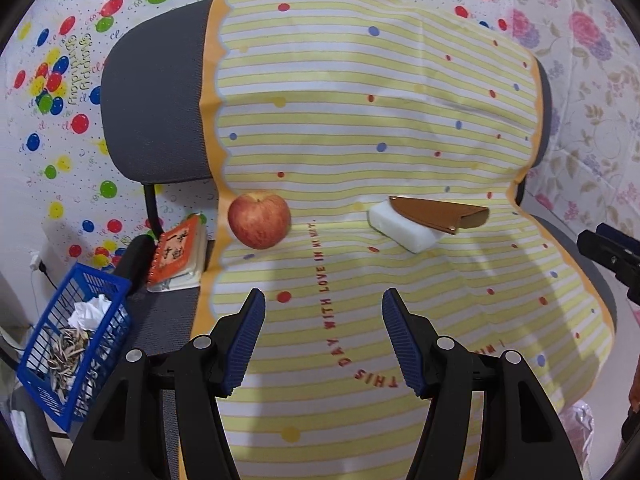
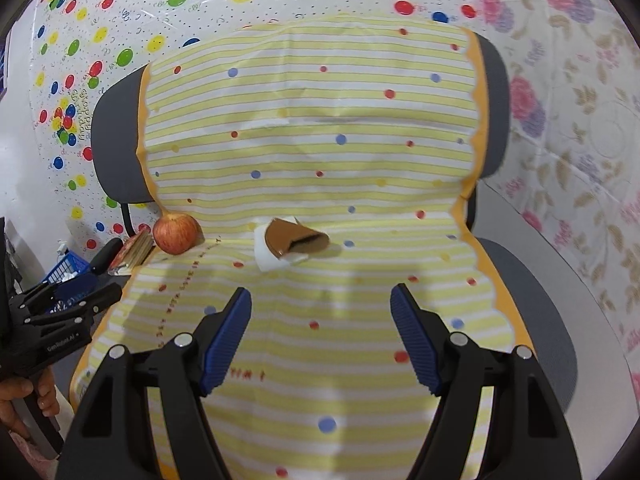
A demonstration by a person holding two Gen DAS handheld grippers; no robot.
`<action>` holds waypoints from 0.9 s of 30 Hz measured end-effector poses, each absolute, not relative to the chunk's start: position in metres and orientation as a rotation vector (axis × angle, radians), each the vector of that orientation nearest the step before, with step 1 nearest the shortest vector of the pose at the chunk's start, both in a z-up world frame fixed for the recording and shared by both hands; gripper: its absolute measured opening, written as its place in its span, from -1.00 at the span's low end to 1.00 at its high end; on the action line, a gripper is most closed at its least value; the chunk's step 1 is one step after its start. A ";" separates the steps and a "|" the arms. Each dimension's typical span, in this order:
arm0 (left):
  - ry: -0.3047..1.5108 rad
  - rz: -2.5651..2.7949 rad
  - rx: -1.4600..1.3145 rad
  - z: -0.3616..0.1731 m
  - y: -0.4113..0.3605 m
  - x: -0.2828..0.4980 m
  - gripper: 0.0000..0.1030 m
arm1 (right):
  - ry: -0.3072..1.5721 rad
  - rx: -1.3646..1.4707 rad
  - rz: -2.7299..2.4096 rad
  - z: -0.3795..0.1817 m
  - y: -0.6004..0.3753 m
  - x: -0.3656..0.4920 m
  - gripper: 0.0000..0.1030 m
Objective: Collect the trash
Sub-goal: 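Move both open tools from the pink bin back over the chair seat, then grasp the brown triangular piece with the right tool and lift it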
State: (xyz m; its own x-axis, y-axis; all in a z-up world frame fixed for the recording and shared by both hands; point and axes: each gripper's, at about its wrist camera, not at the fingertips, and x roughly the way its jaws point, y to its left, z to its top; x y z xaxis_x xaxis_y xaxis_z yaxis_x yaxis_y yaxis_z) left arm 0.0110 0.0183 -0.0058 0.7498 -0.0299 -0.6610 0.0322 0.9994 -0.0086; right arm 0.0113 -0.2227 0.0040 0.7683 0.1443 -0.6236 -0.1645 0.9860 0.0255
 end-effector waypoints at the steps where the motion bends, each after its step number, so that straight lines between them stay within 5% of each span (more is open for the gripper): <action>1: 0.724 -0.026 0.004 -0.006 0.021 0.014 0.20 | 0.672 -0.035 0.176 0.005 -0.220 0.016 0.38; 22: 0.790 0.021 0.006 -0.038 0.031 0.085 0.22 | 0.762 0.029 0.198 -0.037 -0.213 0.124 0.39; 27: 0.817 0.002 0.007 -0.047 0.026 0.097 0.22 | 0.822 0.103 0.233 -0.060 -0.209 0.161 0.13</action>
State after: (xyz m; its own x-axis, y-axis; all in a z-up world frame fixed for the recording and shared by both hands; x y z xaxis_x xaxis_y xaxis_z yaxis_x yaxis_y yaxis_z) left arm 0.0968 0.0262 -0.0474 0.6847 0.0040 -0.7288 0.0012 1.0000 0.0066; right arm 0.1612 -0.2094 -0.0601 0.6570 0.2455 -0.7127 -0.1659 0.9694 0.1810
